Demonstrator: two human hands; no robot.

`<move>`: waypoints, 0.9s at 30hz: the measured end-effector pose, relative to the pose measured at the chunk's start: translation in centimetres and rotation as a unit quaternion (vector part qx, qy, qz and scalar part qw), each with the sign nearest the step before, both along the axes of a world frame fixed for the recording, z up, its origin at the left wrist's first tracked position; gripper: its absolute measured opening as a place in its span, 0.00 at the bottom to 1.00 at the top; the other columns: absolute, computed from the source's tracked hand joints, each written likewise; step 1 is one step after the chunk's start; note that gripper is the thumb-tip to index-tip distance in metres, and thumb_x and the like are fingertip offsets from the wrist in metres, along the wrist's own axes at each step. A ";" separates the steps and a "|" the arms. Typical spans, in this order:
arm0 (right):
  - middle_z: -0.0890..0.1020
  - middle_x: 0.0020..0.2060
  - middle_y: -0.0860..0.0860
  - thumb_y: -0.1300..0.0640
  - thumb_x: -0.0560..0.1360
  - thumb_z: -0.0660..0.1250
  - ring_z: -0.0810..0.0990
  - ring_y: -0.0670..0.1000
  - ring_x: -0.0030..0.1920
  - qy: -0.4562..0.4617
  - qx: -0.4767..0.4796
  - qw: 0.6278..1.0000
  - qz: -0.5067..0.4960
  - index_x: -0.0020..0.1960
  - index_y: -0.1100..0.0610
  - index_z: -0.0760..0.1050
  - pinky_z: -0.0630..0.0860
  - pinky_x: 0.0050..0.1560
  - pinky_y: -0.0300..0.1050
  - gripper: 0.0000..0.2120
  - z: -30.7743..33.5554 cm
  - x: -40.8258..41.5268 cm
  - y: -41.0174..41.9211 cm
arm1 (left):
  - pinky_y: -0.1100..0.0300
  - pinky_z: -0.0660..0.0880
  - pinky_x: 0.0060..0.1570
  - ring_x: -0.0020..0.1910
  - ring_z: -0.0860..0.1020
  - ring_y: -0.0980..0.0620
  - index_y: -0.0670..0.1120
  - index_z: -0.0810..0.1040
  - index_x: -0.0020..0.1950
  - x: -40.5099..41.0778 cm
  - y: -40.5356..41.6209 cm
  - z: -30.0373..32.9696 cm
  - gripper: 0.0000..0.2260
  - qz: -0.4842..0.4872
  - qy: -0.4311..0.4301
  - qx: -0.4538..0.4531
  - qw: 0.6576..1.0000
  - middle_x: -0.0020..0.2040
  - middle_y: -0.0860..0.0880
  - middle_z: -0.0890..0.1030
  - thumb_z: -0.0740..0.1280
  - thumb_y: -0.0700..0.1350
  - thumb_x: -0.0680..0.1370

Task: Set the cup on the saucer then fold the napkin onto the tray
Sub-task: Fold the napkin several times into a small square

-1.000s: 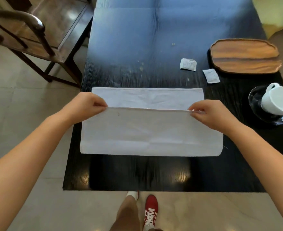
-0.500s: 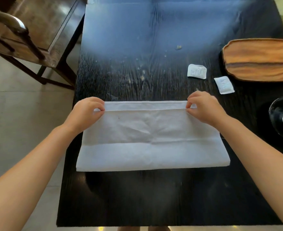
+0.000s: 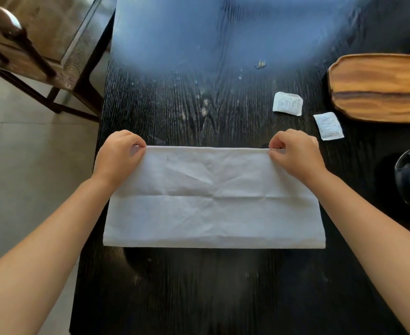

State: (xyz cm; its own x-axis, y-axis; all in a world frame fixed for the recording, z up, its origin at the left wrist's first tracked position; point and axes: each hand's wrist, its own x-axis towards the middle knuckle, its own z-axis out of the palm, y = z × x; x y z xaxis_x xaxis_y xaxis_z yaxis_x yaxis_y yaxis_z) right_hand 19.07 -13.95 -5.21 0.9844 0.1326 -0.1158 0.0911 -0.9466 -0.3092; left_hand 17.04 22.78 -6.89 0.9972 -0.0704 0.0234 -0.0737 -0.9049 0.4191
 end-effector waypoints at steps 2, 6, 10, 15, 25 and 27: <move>0.75 0.37 0.49 0.59 0.71 0.68 0.74 0.54 0.43 -0.008 0.003 1.000 0.005 0.42 0.56 0.78 0.64 0.49 0.49 0.01 -0.1 -0.1 0.0 | 0.53 0.70 0.45 0.45 0.76 0.43 0.41 0.81 0.44 0.0 0.0 -0.2 0.03 0.007 -0.005 -0.001 1.000 0.44 0.43 0.80 0.68 0.37 0.73; 0.78 0.38 0.53 0.60 0.71 0.68 0.75 0.55 0.41 -0.032 -0.003 0.999 0.025 0.41 0.56 0.79 0.64 0.50 0.51 0.02 -0.4 -0.6 -0.2 | 0.54 0.70 0.44 0.43 0.76 0.42 0.40 0.82 0.42 -0.2 -0.1 -0.4 0.03 0.019 -0.010 -0.008 1.000 0.41 0.42 0.80 0.68 0.35 0.72; 0.79 0.35 0.52 0.63 0.70 0.69 0.75 0.56 0.39 -0.045 -0.003 0.998 0.047 0.38 0.56 0.79 0.63 0.48 0.49 0.04 -0.4 -2.7 -0.8 | 0.54 0.70 0.43 0.42 0.75 0.44 0.40 0.82 0.40 -2.5 -0.2 -0.6 0.03 0.008 -0.013 -0.021 1.000 0.39 0.43 0.79 0.69 0.34 0.71; 0.78 0.34 0.51 0.64 0.71 0.69 0.74 0.54 0.38 -0.046 -0.025 0.996 0.071 0.39 0.56 0.78 0.65 0.52 0.53 0.04 -0.6 -6.5 -1.6 | 0.53 0.73 0.41 0.42 0.74 0.45 0.39 0.81 0.42 -6.5 -0.1 -0.8 0.01 -0.038 -0.036 -0.001 0.999 0.40 0.43 0.78 0.70 0.35 0.72; 0.64 0.73 0.55 0.55 0.76 0.53 0.57 0.54 0.74 -0.062 -0.023 0.997 0.047 0.72 0.57 0.61 0.51 0.69 0.60 0.24 -2.5 -12.5 7.2 | 0.42 0.49 0.70 0.75 0.53 0.51 0.45 0.57 0.75 -10.7 -12.8 -2.1 0.24 -0.087 0.006 0.060 0.994 0.76 0.48 0.57 0.51 0.49 0.79; 0.62 0.73 0.55 0.54 0.77 0.51 0.56 0.53 0.74 -0.031 -0.035 0.997 0.060 0.73 0.57 0.59 0.50 0.70 0.57 0.25 -3.5 -13.4 8.5 | 0.41 0.49 0.70 0.75 0.53 0.52 0.46 0.56 0.75 -11.2 -14.1 -3.1 0.24 -0.105 0.032 0.096 0.989 0.76 0.48 0.59 0.49 0.51 0.79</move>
State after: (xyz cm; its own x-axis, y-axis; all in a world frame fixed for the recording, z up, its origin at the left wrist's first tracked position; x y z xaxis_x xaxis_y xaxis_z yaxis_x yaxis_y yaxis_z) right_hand 5.66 -5.42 -8.72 0.9673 0.2443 -0.0680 0.2227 -0.9467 -0.2329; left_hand 5.86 8.64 -10.04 0.9590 -0.2740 -0.0724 -0.2484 -0.9356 0.2510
